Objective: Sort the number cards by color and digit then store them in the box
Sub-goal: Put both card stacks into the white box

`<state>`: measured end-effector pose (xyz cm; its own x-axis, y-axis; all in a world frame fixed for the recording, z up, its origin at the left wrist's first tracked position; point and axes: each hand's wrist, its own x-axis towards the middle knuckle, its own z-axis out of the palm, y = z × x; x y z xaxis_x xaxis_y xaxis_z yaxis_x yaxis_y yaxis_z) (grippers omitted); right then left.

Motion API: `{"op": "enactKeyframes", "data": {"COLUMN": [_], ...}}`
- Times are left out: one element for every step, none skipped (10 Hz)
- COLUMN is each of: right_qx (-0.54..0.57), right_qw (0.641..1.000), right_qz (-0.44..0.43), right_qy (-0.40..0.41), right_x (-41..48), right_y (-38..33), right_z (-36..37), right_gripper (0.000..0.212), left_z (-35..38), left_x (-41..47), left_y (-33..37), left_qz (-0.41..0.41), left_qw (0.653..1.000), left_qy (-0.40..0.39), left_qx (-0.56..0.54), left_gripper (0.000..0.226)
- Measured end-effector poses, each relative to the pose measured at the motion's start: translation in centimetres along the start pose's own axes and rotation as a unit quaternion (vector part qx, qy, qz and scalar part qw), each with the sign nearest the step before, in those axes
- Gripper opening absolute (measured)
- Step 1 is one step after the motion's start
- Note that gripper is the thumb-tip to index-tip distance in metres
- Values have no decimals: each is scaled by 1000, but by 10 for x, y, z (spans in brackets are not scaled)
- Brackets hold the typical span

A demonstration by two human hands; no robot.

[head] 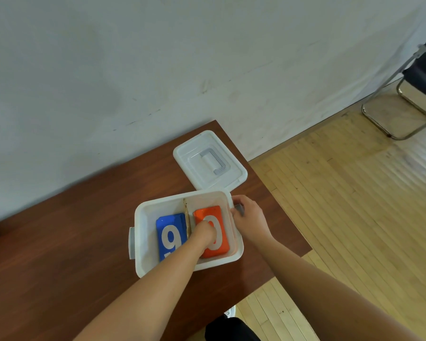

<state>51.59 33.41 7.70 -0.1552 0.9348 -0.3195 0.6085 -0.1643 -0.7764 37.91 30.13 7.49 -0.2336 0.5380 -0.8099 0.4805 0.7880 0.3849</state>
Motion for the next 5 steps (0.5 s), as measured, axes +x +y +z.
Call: {"op": "enactKeyframes", "data": {"right_qx": [-7, -2, 1, -1, -34], "right_qw": [1000, 999, 999, 998, 998], "right_qz": [4, 8, 20, 31, 40], "right_qy": [5, 31, 46, 49, 44], "right_x": [6, 22, 47, 73, 101], "right_y": [-10, -26, -40, -44, -38], "right_z": [-6, -13, -18, -19, -15], "right_gripper": [31, 34, 36, 38, 45], "left_z": [-33, -83, -131, -153, -151], "left_x": [-15, -29, -34, -3, 39], "left_y": [8, 22, 41, 63, 73], "left_qz": [47, 100, 155, 163, 92], "left_qw": [998, 988, 975, 968, 958], "left_qy": [5, -49, -49, 43, 47], "left_qx": [-43, -105, -152, -186, -268], "left_gripper": [23, 10, 20, 22, 34]}}
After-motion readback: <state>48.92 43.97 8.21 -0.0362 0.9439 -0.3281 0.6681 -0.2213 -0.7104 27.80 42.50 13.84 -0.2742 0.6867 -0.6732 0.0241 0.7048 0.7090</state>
